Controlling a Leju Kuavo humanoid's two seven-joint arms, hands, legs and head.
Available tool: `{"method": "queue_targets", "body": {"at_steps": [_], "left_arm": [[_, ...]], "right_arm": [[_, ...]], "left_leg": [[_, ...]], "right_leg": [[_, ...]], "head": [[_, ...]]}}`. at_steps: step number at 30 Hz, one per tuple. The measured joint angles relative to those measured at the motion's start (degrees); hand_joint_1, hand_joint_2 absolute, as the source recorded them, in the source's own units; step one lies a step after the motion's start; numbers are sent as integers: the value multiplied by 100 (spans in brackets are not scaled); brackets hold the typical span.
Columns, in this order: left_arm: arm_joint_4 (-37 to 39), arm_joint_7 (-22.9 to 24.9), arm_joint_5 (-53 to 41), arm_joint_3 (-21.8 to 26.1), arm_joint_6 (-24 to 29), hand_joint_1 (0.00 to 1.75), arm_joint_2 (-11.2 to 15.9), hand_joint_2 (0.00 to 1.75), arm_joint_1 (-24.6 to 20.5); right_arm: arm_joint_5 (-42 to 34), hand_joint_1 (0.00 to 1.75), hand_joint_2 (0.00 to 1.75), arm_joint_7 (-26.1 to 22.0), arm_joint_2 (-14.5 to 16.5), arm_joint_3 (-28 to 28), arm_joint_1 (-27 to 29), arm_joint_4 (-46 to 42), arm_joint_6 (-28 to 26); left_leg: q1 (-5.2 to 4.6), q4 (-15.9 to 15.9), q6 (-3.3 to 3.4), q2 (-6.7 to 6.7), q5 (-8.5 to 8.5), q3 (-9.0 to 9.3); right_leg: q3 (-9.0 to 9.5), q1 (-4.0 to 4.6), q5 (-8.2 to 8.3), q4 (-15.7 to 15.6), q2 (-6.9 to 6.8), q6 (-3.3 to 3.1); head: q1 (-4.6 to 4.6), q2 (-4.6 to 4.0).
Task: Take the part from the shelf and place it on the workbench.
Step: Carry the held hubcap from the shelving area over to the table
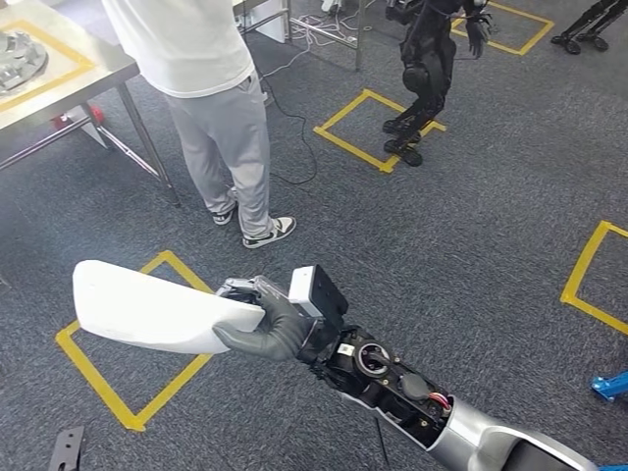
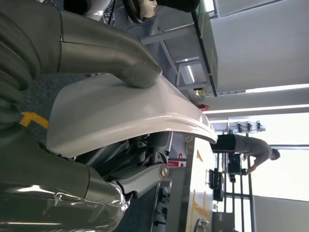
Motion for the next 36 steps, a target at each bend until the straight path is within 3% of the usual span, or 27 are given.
{"method": "queue_targets", "body": {"at_steps": [2, 5, 7, 10, 11, 12, 13, 14, 16, 18, 20, 22, 24, 26, 27, 28, 30, 32, 33, 35, 36], "left_arm": [[0, 0, -3, 0, -9, 0, 3, 175, -29], [1, 0, -6, 0, -25, 0, 0, 175, -28], [2, 0, 3, 0, -25, 0, 4, 175, -28], [2, 0, 41, 0, -21, 0, 10, 175, -43], [2, 0, 50, 0, -21, 0, 11, 175, -37], [2, 0, 55, 0, -22, 0, 12, 175, -26], [2, -1, 60, 0, -22, 0, 13, 175, -17], [2, -2, 61, 0, -23, 0, 15, 175, -13], [2, -8, 64, 0, -25, 0, 13, 175, -19], [2, -13, 69, 0, -26, 0, 10, 175, -25], [3, -13, 73, -1, -26, 0, 24, 175, -5], [5, -13, 72, -2, -25, 0, 39, 175, 11], [6, -13, 72, -2, -25, 0, 46, 175, -8], [7, -13, 72, -2, -25, 0, 43, 175, -11], [7, -13, 72, -2, -25, 0, 38, 175, -1], [7, -13, 72, -2, -25, 0, 36, 175, 9], [7, -13, 72, -2, -25, 0, 46, 175, 9], [7, -13, 71, -2, -25, 0, 53, 175, -14], [7, -13, 71, -2, -25, 0, 53, 175, -18], [7, -13, 71, -2, -25, 0, 55, 175, -2], [8, -13, 72, -2, -25, 0, 57, 175, 8]], "right_arm": [[19, 175, 175, 4, -1, -11, -3, -20, -4], [73, 175, 175, 14, -2, -29, -5, -59, -21], [99, 175, 175, 26, -3, -41, -10, -93, -19], [105, 175, 175, 64, -4, -49, -16, -123, 40], [107, 175, 175, 74, -4, -49, -14, -123, 56], [108, 175, 175, 77, -4, -48, -13, -122, 66], [110, 175, 175, 76, -4, -48, -13, -121, 73], [113, 175, 175, 74, -4, -48, -16, -121, 79], [121, 175, 175, 69, -4, -48, -29, -121, 84], [125, 175, 175, 66, -4, -49, -49, -121, 86], [126, 175, 175, 65, -4, -49, -65, -121, 85], [132, 175, 175, 66, -3, -49, -81, -119, 77], [139, 175, 175, 67, -3, -50, -94, -108, 60], [144, 175, 175, 71, -3, -50, -94, -84, 51], [147, 175, 175, 73, -3, -50, -92, -72, 51], [147, 175, 175, 73, -3, -50, -92, -62, 51], [147, 175, 175, 73, -2, -50, -99, -51, 51], [149, 175, 175, 73, -3, -52, -113, -43, 49], [150, 175, 175, 72, -3, -54, -121, -40, 48], [152, 175, 175, 72, -3, -54, -130, -35, 45], [152, 175, 175, 71, -3, -55, -132, -34, 44]], "left_leg": [[-24, -634, 47, 89, 188, 323], [-43, -751, 153, 37, 200, 360], [-22, -772, 219, -23, 218, 367], [-6, -779, 280, -131, 232, 360], [-8, -777, 284, -178, 233, 357], [-8, -774, 284, -235, 233, 358], [-8, -770, 284, -301, 233, 362], [-8, -765, 283, -374, 233, 369], [-5, -755, 263, -518, 238, 362], [16, -747, 200, -650, 271, 297], [35, -754, 113, -767, 319, 223], [13, -622, 57, -573, 242, 125], [-3, -32, 24, -227, -67, -173], [4, 738, -9, -109, -365, -556], [7, 914, -22, -94, -387, -642], [9, 836, -29, -75, -295, -594], [7, 82, -28, 71, 60, -180], [-26, -592, 27, 250, 262, 180], [-42, -724, 65, 281, 273, 242], [-54, -738, 145, 163, 267, 236], [-44, -744, 170, 109, 272, 237]], "right_leg": [[-17, 29, -23, 34, -54, 47], [-26, 46, -45, 52, -113, 132], [-101, 29, -197, 232, -34, 204], [-565, 7, -758, 1324, 140, 274], [-716, 3, -872, 1668, 153, 284], [-783, 0, -874, 1819, 159, 285], [-740, -6, -756, 1729, 173, 279], [-599, -14, -547, 1423, 211, 264], [-236, -37, -154, 612, 497, 216], [-39, -42, -50, 191, 713, 175], [9, -46, -72, 109, 612, 139], [40, -65, -53, 31, 451, 75], [56, -57, -34, -11, 280, 24], [46, -36, -39, -10, 109, 6], [43, -31, -43, -9, 26, 4], [43, -29, -48, -7, -55, 6], [55, -23, -69, 3, -201, 30], [61, 14, -106, 22, -317, 82], [68, 37, -123, 28, -368, 108], [92, 45, -149, 27, -454, 152], [87, 34, -188, 54, -404, 182]], "head": [[-7, 0], [22, 0], [40, 0], [93, 0], [101, 0], [103, 0], [106, 0], [109, 0], [107, 0], [102, 0], [114, 0], [87, 0], [23, 0], [-4, 0], [-6, 0], [-8, 0], [-14, 0], [-14, 0], [-3, 0], [23, 0], [29, 0]]}}
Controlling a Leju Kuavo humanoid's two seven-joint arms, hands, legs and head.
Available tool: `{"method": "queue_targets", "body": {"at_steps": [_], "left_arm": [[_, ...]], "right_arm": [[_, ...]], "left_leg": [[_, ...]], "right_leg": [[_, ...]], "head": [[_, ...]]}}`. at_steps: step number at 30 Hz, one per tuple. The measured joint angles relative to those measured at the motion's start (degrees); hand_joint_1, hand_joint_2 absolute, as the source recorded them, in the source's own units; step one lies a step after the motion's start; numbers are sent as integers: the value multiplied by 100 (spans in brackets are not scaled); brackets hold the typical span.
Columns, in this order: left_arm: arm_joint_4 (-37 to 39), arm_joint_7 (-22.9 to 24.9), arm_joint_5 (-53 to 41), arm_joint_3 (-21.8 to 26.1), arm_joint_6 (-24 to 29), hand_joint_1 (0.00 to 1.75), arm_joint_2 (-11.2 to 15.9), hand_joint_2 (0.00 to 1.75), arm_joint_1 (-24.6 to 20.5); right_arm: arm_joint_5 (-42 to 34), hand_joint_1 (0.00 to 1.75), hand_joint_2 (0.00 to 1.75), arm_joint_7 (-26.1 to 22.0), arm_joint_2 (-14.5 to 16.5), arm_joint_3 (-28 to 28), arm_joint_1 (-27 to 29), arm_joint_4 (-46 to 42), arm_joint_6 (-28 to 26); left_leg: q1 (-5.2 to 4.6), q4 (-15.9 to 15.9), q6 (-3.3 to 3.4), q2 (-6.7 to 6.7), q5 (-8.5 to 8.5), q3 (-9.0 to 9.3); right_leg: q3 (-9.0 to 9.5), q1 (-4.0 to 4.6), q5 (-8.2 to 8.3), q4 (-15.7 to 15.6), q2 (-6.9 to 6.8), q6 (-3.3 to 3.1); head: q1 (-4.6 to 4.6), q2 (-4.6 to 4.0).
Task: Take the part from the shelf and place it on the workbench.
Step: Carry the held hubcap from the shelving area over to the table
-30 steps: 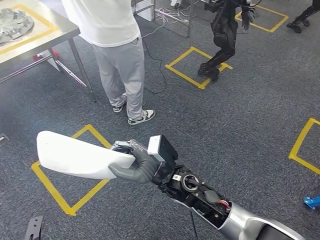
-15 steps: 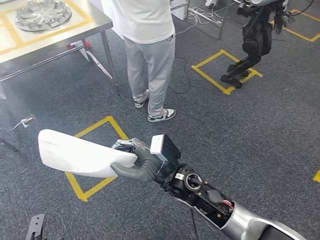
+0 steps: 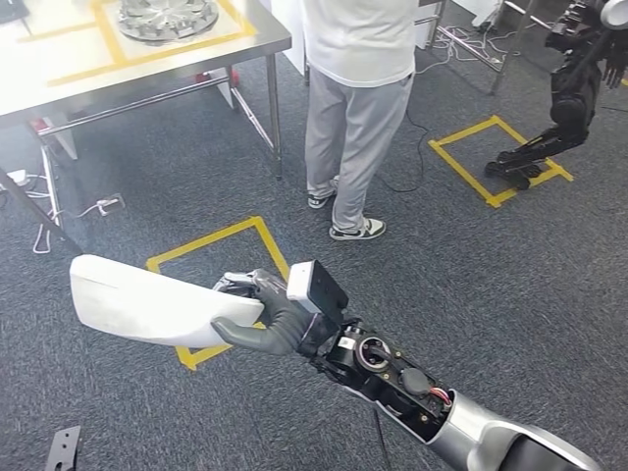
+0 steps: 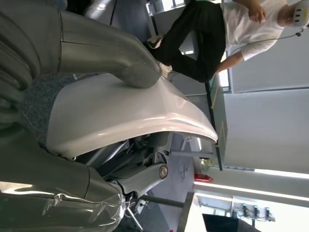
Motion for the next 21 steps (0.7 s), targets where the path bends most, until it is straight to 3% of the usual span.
{"method": "queue_targets", "body": {"at_steps": [1, 3, 5, 6, 7, 8, 10, 11, 13, 14, 15, 17, 19, 21], "left_arm": [[1, 0, 0, 0, 1, 0, 3, 175, 2], [1, 0, 0, 0, 2, 0, 4, 175, -13], [1, 0, 0, 0, 1, 0, 1, 175, -17], [1, 0, 0, 0, 1, 0, -4, 175, -12], [1, 0, 0, 0, 0, 0, -9, 175, -7], [1, 0, -1, 0, 0, 0, -14, 175, -5], [1, 0, -8, 0, 0, 0, -24, 175, -10], [1, 0, -13, 0, -1, 0, -27, 175, -17], [1, 0, -19, 0, -2, 0, -30, 175, -16], [1, 0, -19, -1, -2, 0, -26, 175, -3], [2, 0, -20, -1, -2, 0, -22, 175, 16], [6, 0, -22, -2, -2, 0, -10, 175, 18], [8, 0, -24, -2, -2, 0, -7, 175, -10], [8, 0, -25, -2, -2, 0, -20, 175, -3]], "right_arm": [[-1, 175, 175, -1, -1, -1, -2, 1, -1], [-1, 175, 175, -2, -2, -4, 0, 6, -2], [-1, 175, 175, -2, -2, -4, 18, 20, -2], [-1, 175, 175, -2, -2, -4, 27, 31, -2], [0, 175, 175, -1, -2, -4, 31, 40, -3], [6, 175, 175, 1, -2, -5, 30, 46, -4], [37, 175, 175, 15, -2, -6, 22, 51, -15], [58, 175, 175, 30, -2, -7, 18, 50, -28], [89, 175, 175, 70, -2, -7, 20, 48, -60], [97, 175, 175, 88, -2, -7, 21, 43, -74], [102, 175, 175, 102, -1, -7, 21, 36, -84], [106, 175, 175, 113, 0, -7, 18, 18, -96], [109, 175, 175, 119, -1, -7, 28, 7, -98], [111, 175, 175, 126, -2, -6, 46, 5, -98]], "left_leg": [[11, -5, 32, -53, 6, 4], [30, -13, 87, -160, 16, 9], [24, -11, 112, -288, 15, 9], [20, -9, 113, -364, 15, 10], [18, -8, 113, -446, 15, 14], [19, -5, 112, -531, 15, 20], [15, 1, 99, -690, 16, 29], [19, 9, 79, -765, 24, 17], [39, 6, 10, -901, 61, -38], [47, -4, -34, -971, 88, -62], [46, 3, -69, -945, 88, -83], [17, 282, -120, -653, -81, -229], [10, 1025, -150, -308, -446, -591], [24, 1663, -174, -213, -652, -900]], "right_leg": [[-44, -19, -95, 113, 119, 28], [-309, -43, -451, 723, 436, 69], [-683, -46, -785, 1553, 560, 73], [-796, -46, -812, 1771, 573, 68], [-805, -46, -714, 1747, 583, 56], [-712, -48, -513, 1494, 609, 37], [-371, -59, -61, 677, 823, -14], [-235, -67, 56, 359, 946, -31], [-101, -67, 69, 108, 1060, -57], [-70, -69, 68, 65, 1002, -71], [-42, -73, 82, 33, 928, -97], [-13, -89, 126, -37, 766, -157], [-10, -75, 137, -59, 596, -191], [-19, -60, 131, -58, 429, -198]], "head": [[6, 0], [37, 0], [60, 0], [64, 0], [67, 0], [71, 0], [74, 0], [66, 0], [58, 0], [61, 0], [57, 0], [3, 0], [-44, 0], [-50, 0]]}}
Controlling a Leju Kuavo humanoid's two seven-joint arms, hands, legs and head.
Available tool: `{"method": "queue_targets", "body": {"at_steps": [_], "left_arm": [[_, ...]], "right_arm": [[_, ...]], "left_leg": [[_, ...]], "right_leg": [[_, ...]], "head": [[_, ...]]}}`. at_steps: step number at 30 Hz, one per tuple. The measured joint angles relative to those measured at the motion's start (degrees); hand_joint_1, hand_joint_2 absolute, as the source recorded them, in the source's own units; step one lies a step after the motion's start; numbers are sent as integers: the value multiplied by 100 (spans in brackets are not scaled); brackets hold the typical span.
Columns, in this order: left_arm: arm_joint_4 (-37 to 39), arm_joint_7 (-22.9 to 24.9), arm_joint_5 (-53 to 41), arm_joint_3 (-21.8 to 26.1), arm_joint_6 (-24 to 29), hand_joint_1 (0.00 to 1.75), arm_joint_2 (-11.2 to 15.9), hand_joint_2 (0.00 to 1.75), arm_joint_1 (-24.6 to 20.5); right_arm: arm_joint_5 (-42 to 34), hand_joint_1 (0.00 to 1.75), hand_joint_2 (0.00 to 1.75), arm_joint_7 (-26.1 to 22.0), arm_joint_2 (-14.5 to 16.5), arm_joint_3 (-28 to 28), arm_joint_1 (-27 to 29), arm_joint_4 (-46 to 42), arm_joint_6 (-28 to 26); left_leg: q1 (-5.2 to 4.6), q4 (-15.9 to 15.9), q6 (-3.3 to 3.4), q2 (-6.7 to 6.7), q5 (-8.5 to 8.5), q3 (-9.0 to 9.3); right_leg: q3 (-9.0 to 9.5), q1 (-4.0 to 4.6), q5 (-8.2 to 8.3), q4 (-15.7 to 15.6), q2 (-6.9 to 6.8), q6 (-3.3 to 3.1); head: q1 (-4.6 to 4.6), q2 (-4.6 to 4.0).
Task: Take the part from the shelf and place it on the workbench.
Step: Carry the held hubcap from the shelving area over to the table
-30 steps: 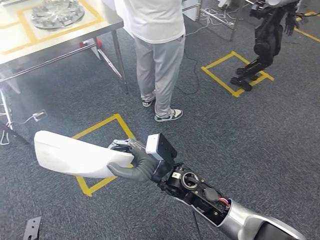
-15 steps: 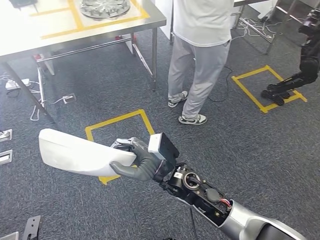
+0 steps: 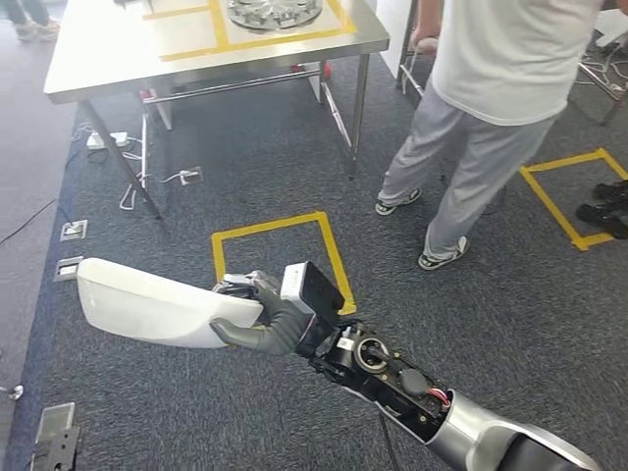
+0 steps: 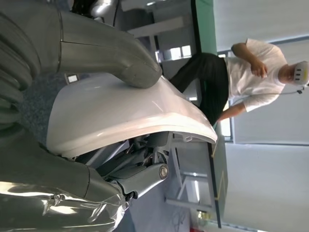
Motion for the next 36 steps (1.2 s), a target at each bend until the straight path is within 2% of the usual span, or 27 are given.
{"method": "queue_targets", "body": {"at_steps": [1, 2, 3, 4, 5, 6, 7, 8, 9, 11, 13, 14, 15, 16, 17, 19, 20, 21, 24, 26, 27, 29, 30, 31, 32, 34, 36], "left_arm": [[1, 0, 0, 0, 0, 0, -5, 175, 10], [1, 0, 0, 0, 0, 0, -5, 175, 16], [1, 0, 0, 0, 0, 0, -1, 175, 16], [1, 0, 0, 0, 0, 0, 3, 175, 4], [0, 0, -1, 0, 0, 0, 5, 175, -9], [0, 0, -3, 0, 0, 0, 4, 175, -18], [1, 0, -5, 0, 0, 0, 3, 175, -20], [1, 0, -7, 0, 0, 0, 4, 175, -13], [2, 0, -8, 0, 0, 0, 5, 175, -2], [2, 0, -7, 0, 0, 0, 9, 175, 0], [2, 0, -9, 0, 0, 0, 3, 175, -20], [2, 0, -9, 0, 0, 0, -2, 175, -25], [2, -1, -9, 0, 0, 0, -6, 175, -24], [2, -1, -6, 0, 0, 0, -9, 175, -18], [2, -3, -2, 0, 0, 0, -13, 175, -11], [2, -5, 8, 0, 0, 0, -19, 175, -6], [2, -7, 14, 0, 0, 0, -19, 175, -9], [2, -7, 20, 0, 0, 0, -17, 175, -10], [2, -7, 52, 0, -21, 0, -4, 175, 5], [2, -7, 71, 0, -46, 0, 1, 175, -1], [2, -7, 77, 0, -56, 0, 2, 175, -11], [2, -7, 86, 0, -70, 0, -7, 175, -21], [2, -7, 88, 0, -73, 0, -12, 175, -15], [2, -7, 90, 0, -75, 0, -17, 175, -7], [2, -7, 90, 0, -76, 0, -19, 175, -4], [2, -7, 90, 0, -77, 0, -14, 175, -14], [2, -7, 91, 0, -75, 0, -10, 175, -35]], "right_arm": [[0, 175, 175, 1, 0, 1, 6, 0, -1], [0, 175, 175, 1, 0, 1, 7, 0, -3], [0, 175, 175, 1, 0, 2, 6, -1, -5], [0, 175, 175, 1, 0, 1, 5, -4, -7], [0, 175, 175, 1, 0, 1, 1, -8, -9], [0, 175, 175, 0, 0, 0, -3, -11, -8], [0, 175, 175, -1, 0, -1, -7, -13, -8], [0, 175, 175, 0, 0, -1, -12, -13, -8], [0, 175, 175, 0, 0, -1, -14, -13, -9], [0, 175, 175, -2, 0, -2, -18, -14, -12], [-1, 175, 175, -1, -6, -3, -8, -15, -24], [-3, 175, 175, 5, -12, -3, 5, -14, -38], [-8, 175, 175, 16, -19, -3, 21, -12, -62], [-15, 175, 175, 30, -25, -3, 33, -10, -90], [-25, 175, 175, 44, -27, -3, 39, -9, -118], [-49, 175, 175, 64, -28, -7, 38, -9, -161], [-61, 175, 175, 68, -28, -10, 36, -9, -174], [-71, 175, 175, 70, -28, -14, 37, -8, -179], [-84, 175, 175, 71, -28, -23, 41, -7, -191], [-85, 175, 175, 69, -28, -25, 26, -7, -193], [-85, 175, 175, 69, -28, -26, 19, -7, -192], [-85, 175, 175, 69, -28, -27, 14, -3, -189], [-85, 175, 175, 69, -28, -27, 16, -1, -187], [-85, 175, 175, 69, -28, -27, 17, 3, -186], [-85, 175, 175, 69, -28, -27, 17, 4, -185], [-86, 175, 175, 67, -28, -27, 12, 5, -186], [-93, 175, 175, 58, -28, -28, 5, 4, -197]], "left_leg": [[6, 16, -6, 19, 48, 1], [10, -215, -4, 47, 192, 131], [10, -627, 4, 121, 384, 362], [-9, -1080, 20, 258, 532, 611], [-30, -1427, 56, 351, 632, 796], [-53, -1634, 94, 414, 671, 902], [-77, -1704, 132, 410, 661, 927], [-79, -1705, 172, 325, 669, 917], [-68, -1710, 199, 267, 671, 917], [-39, -1729, 262, 150, 684, 928], [-31, -1732, 312, 45, 690, 930], [-35, -1730, 326, -6, 692, 930], [-38, -1728, 331, -59, 691, 931], [-39, -1724, 331, -112, 690, 933], [-38, -1718, 329, -160, 687, 937], [-36, -1701, 311, -238, 675, 943], [-44, -1685, 293, -266, 670, 932], [-48, -1673, 266, -285, 675, 909], [-43, -1666, 174, -304, 706, 849], [-39, -1476, 115, -205, 579, 759], [-35, -1204, 90, -135, 432, 632], [-25, -397, 48, -33, 78, 241], [-19, -89, 35, -17, -12, 85], [-12, 22, 27, -5, -1, 25], [-5, -118, 27, 4, 119, 93], [8, -907, 41, 47, 485, 501], [-9, -1542, 85, 85, 658, 833]], "right_leg": [[-2, 3, -4, 0, -82, 0], [1, 4, -9, 0, -157, 5], [9, 4, -17, 1, -228, 15], [17, 19, -31, 2, -294, 35], [24, 37, -47, 5, -353, 59], [31, 54, -62, 7, -407, 84], [38, 72, -75, 8, -459, 110], [51, 74, -88, 8, -514, 133], [52, 63, -117, 21, -508, 163], [-55, 36, -326, 293, -274, 217], [-387, 19, -706, 1045, 42, 244], [-584, 18, -860, 1466, 108, 249], [-735, 18, -919, 1753, 137, 251], [-799, 16, -863, 1829, 148, 249], [-755, 14, -692, 1658, 154, 240], [-450, 5, -226, 868, 206, 208], [-301, 3, -76, 497, 248, 193], [-200, 3, -5, 262, 286, 179], [-134, 12, 12, 119, 302, 123], [-109, 0, 48, 66, 267, 57], [-98, -6, 58, 45, 241, 31], [-100, 0, 55, 40, 191, 6], [-100, 3, 52, 40, 169, 3], [-99, 4, 48, 40, 151, 2], [-94, 4, 44, 41, 136, 6], [-73, 5, 25, 42, 114, 31], [-68, 29, -1, 50, 102, 78]], "head": [[-2, 0], [-3, 0], [-6, 0], [-11, 0], [-10, 0], [-2, 0], [8, 0], [19, 0], [26, 0], [38, 0], [63, 0], [75, 0], [80, 0], [84, 0], [90, 0], [105, 0], [105, 0], [102, 0], [86, 0], [54, 0], [33, 0], [-1, 0], [-5, 0], [-7, 0], [-9, 0], [-12, 0], [-12, 0]]}}
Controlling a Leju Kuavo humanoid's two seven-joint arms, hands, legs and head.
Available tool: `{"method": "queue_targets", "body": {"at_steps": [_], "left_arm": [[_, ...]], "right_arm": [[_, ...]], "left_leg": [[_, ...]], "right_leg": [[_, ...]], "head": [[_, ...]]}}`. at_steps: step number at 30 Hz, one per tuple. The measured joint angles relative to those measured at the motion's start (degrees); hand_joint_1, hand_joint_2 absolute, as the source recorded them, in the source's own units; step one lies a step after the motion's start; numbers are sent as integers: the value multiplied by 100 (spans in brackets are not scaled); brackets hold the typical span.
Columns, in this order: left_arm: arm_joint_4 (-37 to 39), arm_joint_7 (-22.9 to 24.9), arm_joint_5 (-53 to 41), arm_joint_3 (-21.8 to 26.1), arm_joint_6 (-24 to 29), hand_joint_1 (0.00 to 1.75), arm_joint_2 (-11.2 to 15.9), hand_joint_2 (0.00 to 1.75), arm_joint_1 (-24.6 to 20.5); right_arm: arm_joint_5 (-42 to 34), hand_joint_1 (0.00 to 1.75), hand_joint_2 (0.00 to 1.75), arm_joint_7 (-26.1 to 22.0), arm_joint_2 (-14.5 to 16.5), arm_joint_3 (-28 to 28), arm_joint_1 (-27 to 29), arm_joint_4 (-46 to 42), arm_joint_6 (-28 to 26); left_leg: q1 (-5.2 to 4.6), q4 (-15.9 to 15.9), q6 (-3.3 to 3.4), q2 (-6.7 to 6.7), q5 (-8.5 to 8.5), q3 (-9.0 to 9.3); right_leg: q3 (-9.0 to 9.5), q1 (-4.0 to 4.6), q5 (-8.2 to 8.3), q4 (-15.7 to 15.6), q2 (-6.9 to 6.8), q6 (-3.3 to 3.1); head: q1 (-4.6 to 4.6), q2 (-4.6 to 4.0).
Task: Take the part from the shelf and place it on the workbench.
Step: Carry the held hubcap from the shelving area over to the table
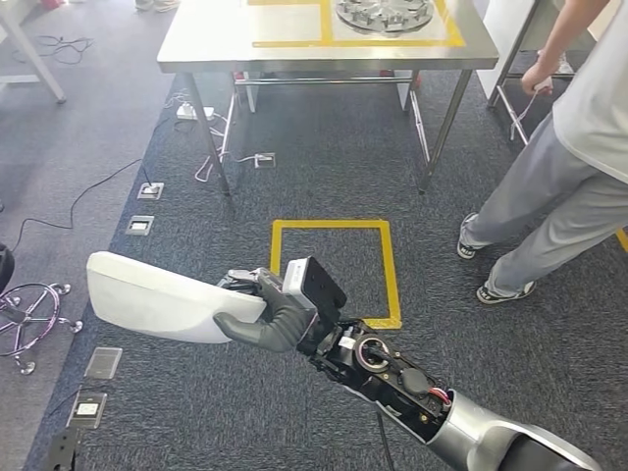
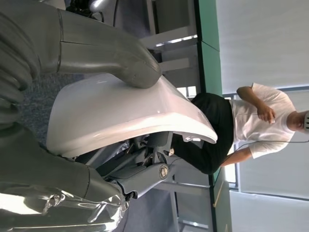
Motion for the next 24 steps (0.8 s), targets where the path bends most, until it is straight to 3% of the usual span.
{"method": "queue_targets", "body": {"at_steps": [3, 5, 6, 8, 9, 10, 11, 13, 15, 18, 20, 22, 24], "left_arm": [[0, 0, 9, 0, 3, 0, 2, 175, 4], [0, 0, 16, 0, 7, 0, 3, 175, 6], [0, 0, 17, 0, 9, 0, 3, 175, 2], [0, 0, 18, 0, 10, 0, 2, 175, 0], [0, 0, 19, 0, 10, 0, 0, 175, 5], [0, 0, 19, 0, 10, 0, -2, 175, 12], [0, 0, 20, 0, 10, 0, -4, 175, 17], [0, 0, 23, 0, 12, 0, -6, 175, 21], [0, 0, 32, 0, 16, 0, -8, 175, 17], [0, 0, 42, 0, 23, 0, -7, 175, 33], [0, 0, 41, 0, 26, 0, -2, 175, 37], [0, 0, 40, 0, 27, 0, 3, 175, 31], [0, 0, 42, 0, 27, 0, 3, 175, 47]], "right_arm": [[-30, 175, 175, -25, 0, 0, -6, 0, -19], [-48, 175, 175, -44, 0, -1, -14, 0, -27], [-56, 175, 175, -50, 0, -2, -20, 1, -29], [-68, 175, 175, -56, 0, -1, -23, 8, -36], [-71, 175, 175, -57, -1, -1, -17, 18, -43], [-71, 175, 175, -57, -1, -1, -11, 28, -51], [-71, 175, 175, -57, -2, -1, -7, 38, -57], [-74, 175, 175, -56, -2, -1, -12, 46, -66], [-83, 175, 175, -54, -2, -1, -28, 46, -72], [-91, 175, 175, -49, -2, -1, -32, 45, -79], [-91, 175, 175, -49, -1, -2, -36, 44, -80], [-92, 175, 175, -50, 0, -2, -46, 44, -80], [-93, 175, 175, -48, 0, -1, -42, 45, -80]], "left_leg": [[-30, -133, 98, -15, -25, 74], [-19, -159, 170, -26, -33, 111], [-14, -173, 204, -30, -38, 134], [-25, -174, 252, -39, -62, 160], [-31, -173, 265, -47, -75, 174], [-36, -171, 271, -59, -91, 192], [-38, -168, 270, -74, -109, 218], [-38, -163, 250, -107, -159, 287], [-54, -143, 210, -132, -199, 314], [-62, -135, 139, -146, -205, 279], [-53, 8, 87, -127, -309, 221], [-33, 623, 36, -100, -606, -78], [-13, 1432, -8, -86, -882, -529]], "right_leg": [[9, 14, -38, -7, -13, 85], [-67, -3, -179, 169, 0, 137], [-195, -11, -330, 445, 14, 157], [-606, -18, -682, 1291, 39, 182], [-801, -18, -777, 1649, 44, 191], [-911, -18, -755, 1806, 46, 192], [-909, -18, -615, 1724, 48, 186], [-626, -17, -127, 980, 60, 147], [-303, 0, 142, 297, 87, 105], [-170, 8, 112, 67, 100, 58], [-132, -14, 131, 15, 91, 11], [-99, -27, 134, -18, 70, -31], [-92, -27, 121, -19, 55, -52]], "head": [[18, 0], [25, -1], [37, -1], [62, 0], [72, 0], [75, 0], [80, 0], [94, 0], [88, 0], [79, 0], [63, 0], [33, 0], [14, 0]]}}
